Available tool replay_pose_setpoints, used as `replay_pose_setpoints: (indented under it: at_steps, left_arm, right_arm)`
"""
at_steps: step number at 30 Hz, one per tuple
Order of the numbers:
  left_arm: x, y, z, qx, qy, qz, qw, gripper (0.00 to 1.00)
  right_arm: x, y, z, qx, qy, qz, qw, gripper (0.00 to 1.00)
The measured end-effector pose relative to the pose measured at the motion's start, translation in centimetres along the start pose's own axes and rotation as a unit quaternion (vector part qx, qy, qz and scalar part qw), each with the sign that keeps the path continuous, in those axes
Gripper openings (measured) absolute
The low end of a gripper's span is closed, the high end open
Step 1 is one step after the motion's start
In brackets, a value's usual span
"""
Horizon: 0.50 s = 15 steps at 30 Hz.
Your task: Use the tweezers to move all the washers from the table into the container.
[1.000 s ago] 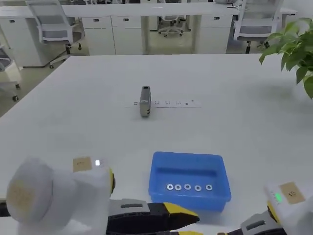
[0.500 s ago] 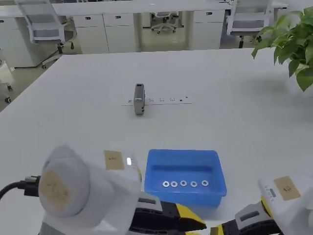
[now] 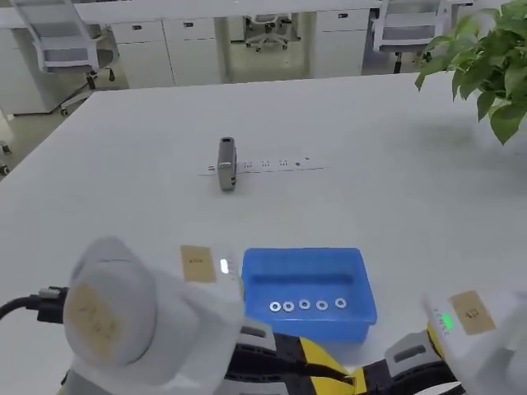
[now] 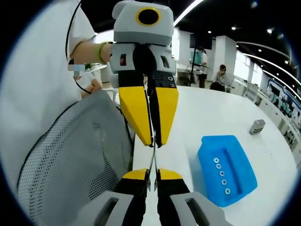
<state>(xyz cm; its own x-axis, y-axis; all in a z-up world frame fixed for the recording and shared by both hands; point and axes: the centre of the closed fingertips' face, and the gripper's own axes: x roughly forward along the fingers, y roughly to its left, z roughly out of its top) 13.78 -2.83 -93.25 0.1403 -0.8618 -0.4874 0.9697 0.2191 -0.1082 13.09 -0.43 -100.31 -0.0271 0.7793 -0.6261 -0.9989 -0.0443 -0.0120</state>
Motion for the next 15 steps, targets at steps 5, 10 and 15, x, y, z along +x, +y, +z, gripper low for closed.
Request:
replay_pose_setpoints:
  at_steps: [5,10,15]
  left_arm:
    - [0.2,-0.1,-0.3,0.011,0.014,-0.002,0.9998,0.0]
    - [0.0,0.3,-0.7,0.038,0.031,0.004,0.9988,0.0]
    - [0.0,0.8,-1.7,0.073,0.066,0.008,0.9951,0.0]
  right_arm:
    - [0.2,-0.1,-0.3,-0.006,0.01,-0.002,0.9999,0.04]
    - [0.0,-0.5,-0.7,-0.001,0.013,-0.01,0.9999,0.04]
    - [0.0,-1.2,-1.4,-0.001,0.024,-0.028,0.9993,0.04]
